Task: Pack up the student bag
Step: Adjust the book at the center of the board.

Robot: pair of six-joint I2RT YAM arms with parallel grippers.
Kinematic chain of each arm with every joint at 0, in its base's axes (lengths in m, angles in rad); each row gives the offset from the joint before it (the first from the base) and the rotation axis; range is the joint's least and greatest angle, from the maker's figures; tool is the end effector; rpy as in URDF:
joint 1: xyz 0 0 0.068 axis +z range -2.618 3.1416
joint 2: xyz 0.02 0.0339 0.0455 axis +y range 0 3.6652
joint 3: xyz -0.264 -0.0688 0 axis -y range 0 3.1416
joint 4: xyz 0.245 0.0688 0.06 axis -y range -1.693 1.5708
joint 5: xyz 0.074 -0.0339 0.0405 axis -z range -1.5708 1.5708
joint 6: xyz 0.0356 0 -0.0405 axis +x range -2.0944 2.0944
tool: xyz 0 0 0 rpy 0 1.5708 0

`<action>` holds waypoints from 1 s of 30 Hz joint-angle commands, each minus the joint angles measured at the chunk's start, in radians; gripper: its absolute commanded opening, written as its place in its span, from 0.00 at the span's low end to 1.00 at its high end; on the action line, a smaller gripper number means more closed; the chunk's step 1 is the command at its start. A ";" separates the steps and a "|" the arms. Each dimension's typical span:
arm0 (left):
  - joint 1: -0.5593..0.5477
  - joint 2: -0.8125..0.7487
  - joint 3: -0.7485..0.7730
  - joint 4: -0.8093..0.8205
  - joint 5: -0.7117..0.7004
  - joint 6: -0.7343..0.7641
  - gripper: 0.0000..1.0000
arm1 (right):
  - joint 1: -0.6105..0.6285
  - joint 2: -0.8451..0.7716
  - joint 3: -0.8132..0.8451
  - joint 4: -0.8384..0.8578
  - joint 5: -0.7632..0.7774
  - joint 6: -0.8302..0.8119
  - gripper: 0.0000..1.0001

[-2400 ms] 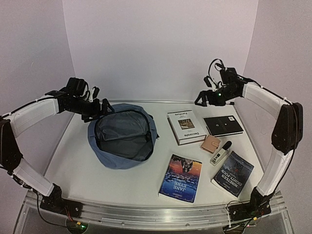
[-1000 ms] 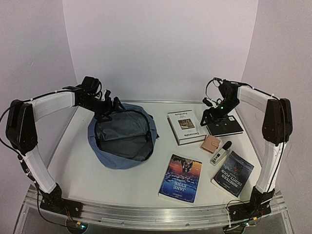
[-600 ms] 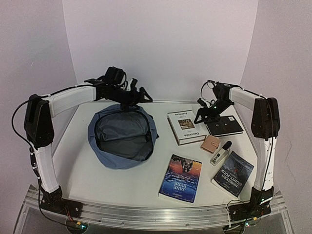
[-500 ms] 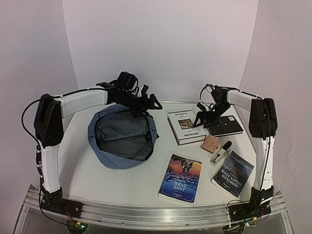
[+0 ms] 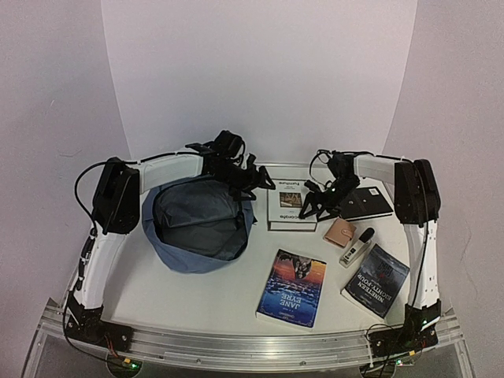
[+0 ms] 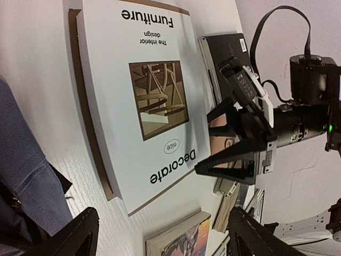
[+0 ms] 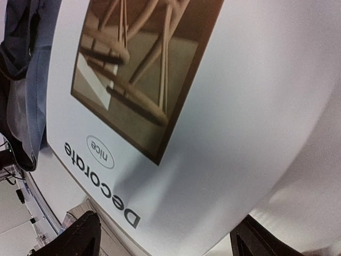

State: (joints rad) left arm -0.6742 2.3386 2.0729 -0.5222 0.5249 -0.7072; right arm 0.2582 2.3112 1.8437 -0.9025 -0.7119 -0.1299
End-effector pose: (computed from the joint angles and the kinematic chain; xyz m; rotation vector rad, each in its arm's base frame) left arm 0.4025 -0.3445 0.2227 0.2446 2.5964 -1.2183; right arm 0.4427 0.1410 0.1526 -0.6436 2.7306 1.0583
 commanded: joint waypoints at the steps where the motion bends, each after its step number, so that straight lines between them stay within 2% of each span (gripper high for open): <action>1: -0.005 0.064 0.101 -0.057 0.008 -0.025 0.82 | 0.004 -0.078 -0.026 0.022 -0.034 0.016 0.83; 5: -0.005 0.109 0.134 -0.071 -0.011 -0.050 0.79 | 0.004 -0.083 -0.040 0.039 -0.022 0.023 0.83; 9: -0.005 0.147 0.150 -0.083 -0.017 -0.064 0.72 | 0.004 -0.067 -0.043 0.055 -0.036 0.038 0.82; 19: -0.005 0.184 0.119 0.025 0.060 -0.128 0.56 | 0.015 -0.017 -0.010 0.065 -0.118 0.077 0.82; 24: -0.005 0.186 0.119 0.060 0.094 -0.141 0.40 | 0.021 -0.002 0.014 0.066 -0.150 0.093 0.82; 30: -0.005 0.156 0.094 0.092 0.112 -0.139 0.28 | 0.020 -0.003 0.030 0.069 -0.169 0.110 0.82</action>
State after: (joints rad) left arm -0.6697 2.5095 2.1721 -0.5046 0.5852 -0.8437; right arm 0.2690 2.3072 1.8300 -0.8480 -0.8147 -0.0362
